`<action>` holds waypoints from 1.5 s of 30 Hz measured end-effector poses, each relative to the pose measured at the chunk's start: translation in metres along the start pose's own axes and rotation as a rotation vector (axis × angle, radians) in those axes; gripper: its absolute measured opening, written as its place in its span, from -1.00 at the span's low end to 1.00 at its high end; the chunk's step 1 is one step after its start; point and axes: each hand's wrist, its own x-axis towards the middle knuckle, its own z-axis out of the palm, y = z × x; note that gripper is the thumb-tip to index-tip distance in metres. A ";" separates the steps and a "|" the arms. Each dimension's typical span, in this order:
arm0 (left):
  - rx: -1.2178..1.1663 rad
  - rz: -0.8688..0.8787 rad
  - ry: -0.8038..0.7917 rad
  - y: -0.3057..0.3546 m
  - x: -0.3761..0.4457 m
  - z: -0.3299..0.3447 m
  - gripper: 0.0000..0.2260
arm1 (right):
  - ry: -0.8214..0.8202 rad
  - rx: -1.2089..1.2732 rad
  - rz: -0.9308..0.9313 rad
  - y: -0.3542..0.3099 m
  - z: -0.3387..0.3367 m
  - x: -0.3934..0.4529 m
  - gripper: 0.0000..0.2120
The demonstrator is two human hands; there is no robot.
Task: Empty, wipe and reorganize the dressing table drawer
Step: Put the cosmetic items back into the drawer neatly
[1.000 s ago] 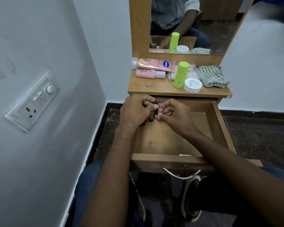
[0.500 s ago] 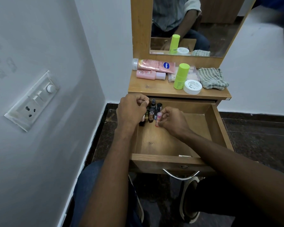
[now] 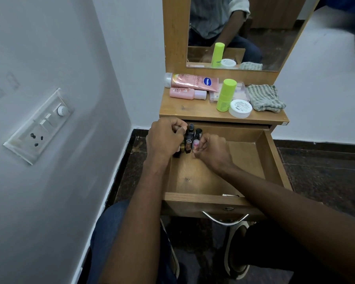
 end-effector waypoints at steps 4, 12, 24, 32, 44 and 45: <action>0.010 -0.003 0.001 0.000 0.001 0.002 -0.93 | 0.001 -0.027 0.019 0.002 0.000 0.001 -0.78; 0.019 0.002 0.005 -0.001 0.002 0.003 -0.94 | -0.024 -0.076 0.058 0.004 0.004 0.004 -0.81; 0.014 -0.003 -0.002 -0.003 0.003 0.005 -0.92 | -0.069 -0.107 0.050 0.003 0.004 0.005 -0.85; 0.035 0.006 -0.029 0.000 0.001 0.005 -0.93 | -0.100 -0.218 0.047 0.000 -0.015 0.000 -0.82; 0.035 0.146 0.064 0.053 0.009 0.035 -0.92 | 0.589 -0.085 -0.129 -0.006 -0.077 0.036 -0.68; 0.020 0.151 0.078 0.054 0.009 0.038 -0.91 | 0.584 -0.105 -0.136 -0.005 -0.081 0.042 -0.62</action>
